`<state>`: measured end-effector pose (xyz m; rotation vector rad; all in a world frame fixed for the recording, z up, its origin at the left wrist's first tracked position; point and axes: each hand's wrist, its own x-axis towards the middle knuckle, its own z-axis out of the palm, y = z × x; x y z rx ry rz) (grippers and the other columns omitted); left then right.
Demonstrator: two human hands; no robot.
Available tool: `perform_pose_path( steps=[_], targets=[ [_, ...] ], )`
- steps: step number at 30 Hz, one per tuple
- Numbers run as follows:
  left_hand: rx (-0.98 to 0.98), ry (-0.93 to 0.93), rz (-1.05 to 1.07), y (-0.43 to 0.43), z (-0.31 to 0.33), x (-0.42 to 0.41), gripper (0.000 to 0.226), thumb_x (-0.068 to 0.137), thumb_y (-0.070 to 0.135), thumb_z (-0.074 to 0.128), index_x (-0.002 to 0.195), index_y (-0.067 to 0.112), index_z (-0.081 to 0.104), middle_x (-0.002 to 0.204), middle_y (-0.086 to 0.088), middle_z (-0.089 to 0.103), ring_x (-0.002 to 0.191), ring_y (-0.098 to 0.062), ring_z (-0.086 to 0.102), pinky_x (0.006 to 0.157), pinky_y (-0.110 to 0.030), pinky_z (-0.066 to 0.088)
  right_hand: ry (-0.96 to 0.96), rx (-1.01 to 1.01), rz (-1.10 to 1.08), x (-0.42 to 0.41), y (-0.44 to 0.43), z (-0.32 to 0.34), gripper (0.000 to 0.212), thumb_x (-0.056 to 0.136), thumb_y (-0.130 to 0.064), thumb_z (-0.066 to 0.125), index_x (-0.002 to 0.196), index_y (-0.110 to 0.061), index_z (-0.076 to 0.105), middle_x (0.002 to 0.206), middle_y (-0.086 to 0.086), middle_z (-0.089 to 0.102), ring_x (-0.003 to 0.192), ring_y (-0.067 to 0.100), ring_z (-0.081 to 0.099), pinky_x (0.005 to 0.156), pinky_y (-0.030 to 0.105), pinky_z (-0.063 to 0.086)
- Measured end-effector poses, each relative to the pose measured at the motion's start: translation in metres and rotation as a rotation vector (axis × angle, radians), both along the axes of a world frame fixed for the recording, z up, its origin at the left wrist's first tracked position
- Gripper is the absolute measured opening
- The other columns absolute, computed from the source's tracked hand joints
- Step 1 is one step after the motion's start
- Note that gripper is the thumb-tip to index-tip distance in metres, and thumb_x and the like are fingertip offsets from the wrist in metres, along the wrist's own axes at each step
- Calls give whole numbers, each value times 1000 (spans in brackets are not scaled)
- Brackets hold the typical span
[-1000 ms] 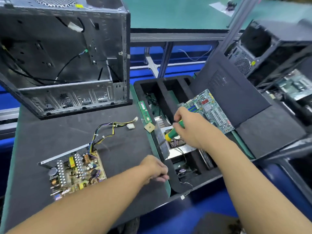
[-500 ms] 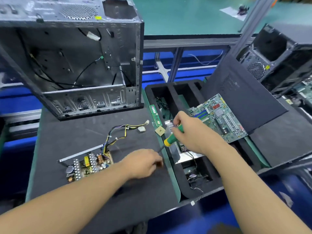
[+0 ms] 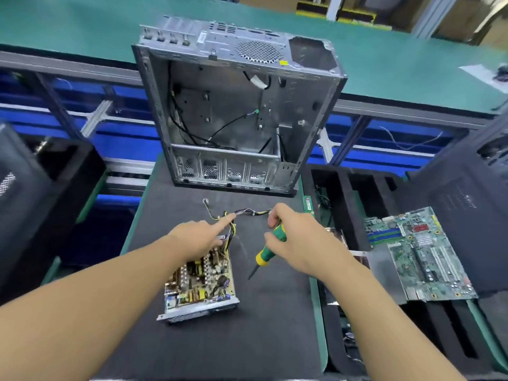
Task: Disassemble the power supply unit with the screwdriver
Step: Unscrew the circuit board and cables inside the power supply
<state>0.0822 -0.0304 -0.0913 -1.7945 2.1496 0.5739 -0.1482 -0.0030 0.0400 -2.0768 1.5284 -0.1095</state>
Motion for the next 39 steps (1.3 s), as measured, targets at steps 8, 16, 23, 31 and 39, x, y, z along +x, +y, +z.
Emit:
perform_pose_path(
  steps=[8,16,23,31,39],
  targets=[
    [-75,260,700,24,-8,9,86,96,9,40,153,40,-16,85,-10,54,69,-29,60,58,-37,52,42,-121,34,11,-6,0,17,92,-33,56,94,-26,41,82,-9,49,71,21,50,66,37,48],
    [-582,-174,191,40,11,-22,35,92,50,40,108,21,51,108,-4,49,100,-26,48,76,-39,37,-14,-157,39,22,-13,3,11,95,-30,53,94,-24,43,78,-9,47,62,16,44,53,31,33],
    [-249,69,-292,32,-17,-51,39,92,49,43,127,38,58,146,1,33,139,-18,29,116,-41,16,96,-104,81,12,-2,-40,14,99,-35,45,104,-22,43,103,-6,52,90,25,49,64,36,33],
    [-194,-26,-216,22,-23,-66,29,90,54,51,115,43,61,116,14,57,120,-16,43,107,-43,24,-42,-104,37,0,-7,-63,9,98,-30,49,97,-26,41,80,-13,42,72,15,42,57,29,31],
    [-337,-24,-207,24,-37,-68,40,100,55,35,97,34,69,97,11,60,101,-19,43,94,-41,30,-77,-92,44,-1,-10,-66,9,99,-26,51,101,-19,47,82,-10,46,76,18,44,61,35,34]
  ],
)
